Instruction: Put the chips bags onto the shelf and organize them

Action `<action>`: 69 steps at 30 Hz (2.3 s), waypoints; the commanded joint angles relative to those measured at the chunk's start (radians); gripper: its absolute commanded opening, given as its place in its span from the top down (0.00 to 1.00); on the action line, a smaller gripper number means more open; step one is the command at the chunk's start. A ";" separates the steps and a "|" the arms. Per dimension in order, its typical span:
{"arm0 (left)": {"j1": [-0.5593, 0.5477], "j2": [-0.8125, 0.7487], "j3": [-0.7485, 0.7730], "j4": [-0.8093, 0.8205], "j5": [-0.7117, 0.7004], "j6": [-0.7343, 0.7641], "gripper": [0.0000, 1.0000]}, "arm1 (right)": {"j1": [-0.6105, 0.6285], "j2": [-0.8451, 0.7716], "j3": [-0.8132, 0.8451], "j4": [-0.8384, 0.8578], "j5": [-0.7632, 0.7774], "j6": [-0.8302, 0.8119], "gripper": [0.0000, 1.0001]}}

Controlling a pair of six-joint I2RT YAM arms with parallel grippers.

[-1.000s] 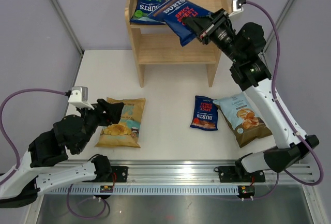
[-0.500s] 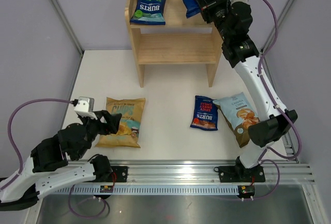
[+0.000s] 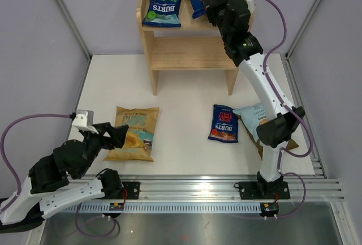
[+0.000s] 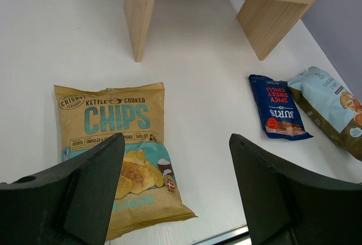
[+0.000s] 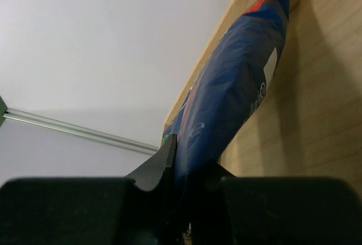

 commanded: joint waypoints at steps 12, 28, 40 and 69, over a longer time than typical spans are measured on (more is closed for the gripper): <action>0.002 -0.046 -0.010 0.020 -0.023 -0.016 0.21 | 0.059 0.108 0.241 -0.242 0.141 0.010 0.64; 0.002 -0.040 -0.002 -0.008 -0.054 -0.047 0.23 | 0.052 0.044 0.288 -0.506 0.108 -0.001 0.54; 0.002 -0.039 0.000 -0.009 -0.069 -0.050 0.24 | 0.052 -0.053 0.137 -0.451 0.026 0.033 0.62; 0.002 -0.078 0.000 -0.028 -0.104 -0.069 0.23 | 0.085 0.002 0.102 -0.359 0.070 0.142 0.89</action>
